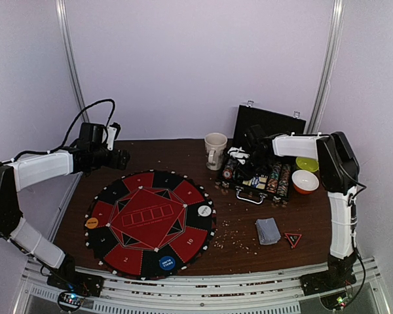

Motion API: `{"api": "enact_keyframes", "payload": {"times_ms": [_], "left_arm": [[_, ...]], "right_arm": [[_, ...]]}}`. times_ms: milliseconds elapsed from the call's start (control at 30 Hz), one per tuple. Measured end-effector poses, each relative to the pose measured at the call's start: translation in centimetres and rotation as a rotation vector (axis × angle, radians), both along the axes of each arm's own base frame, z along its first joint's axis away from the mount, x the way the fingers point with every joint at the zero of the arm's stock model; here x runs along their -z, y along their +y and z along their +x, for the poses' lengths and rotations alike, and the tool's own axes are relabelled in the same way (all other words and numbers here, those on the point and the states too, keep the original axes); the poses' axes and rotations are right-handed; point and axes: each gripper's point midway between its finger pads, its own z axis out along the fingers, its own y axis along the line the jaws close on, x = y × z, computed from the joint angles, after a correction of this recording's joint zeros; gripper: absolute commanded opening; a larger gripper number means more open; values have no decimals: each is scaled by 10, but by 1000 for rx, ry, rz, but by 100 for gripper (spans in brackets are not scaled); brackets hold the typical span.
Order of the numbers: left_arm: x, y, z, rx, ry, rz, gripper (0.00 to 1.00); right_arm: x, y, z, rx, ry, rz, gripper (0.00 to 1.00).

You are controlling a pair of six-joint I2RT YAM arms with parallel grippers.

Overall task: Distribute texas hold em gaming equipment
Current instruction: Pick up the pile of poker chips from the chip case, then pass from the right arm to the left

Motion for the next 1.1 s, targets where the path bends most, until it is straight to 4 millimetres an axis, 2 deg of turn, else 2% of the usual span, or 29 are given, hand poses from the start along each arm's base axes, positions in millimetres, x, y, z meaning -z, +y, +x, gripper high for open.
{"api": "enact_keyframes", "payload": {"times_ms": [100,167,367,467,567,700,833,967,1100], "left_arm": [[0,0,0,2,-1,3,98],[0,0,0,3,-2,4,98],[-4,-1,-2,18,-23,2,98],[-8,-5,-5,43,-41,-9,98],[-14,-11,-8,85,-67,-30,95],[-21,-30,-18,201,-100,-81,87],[-33,-68,-38,389,-141,-103,90],[-51,-145,-84,703,-241,-48,97],[-51,-212,-132,973,-303,11,98]], "right_arm": [[-17,3,2,48,-2,42,0],[-37,4,6,86,-20,81,0],[-119,6,7,205,-85,229,0],[-151,7,4,277,-77,315,0],[-168,11,0,354,-26,405,0],[-171,18,-13,451,105,515,0],[-159,23,-32,518,235,576,0],[-143,37,-57,551,367,620,0],[-127,64,-85,517,471,634,0]]}}
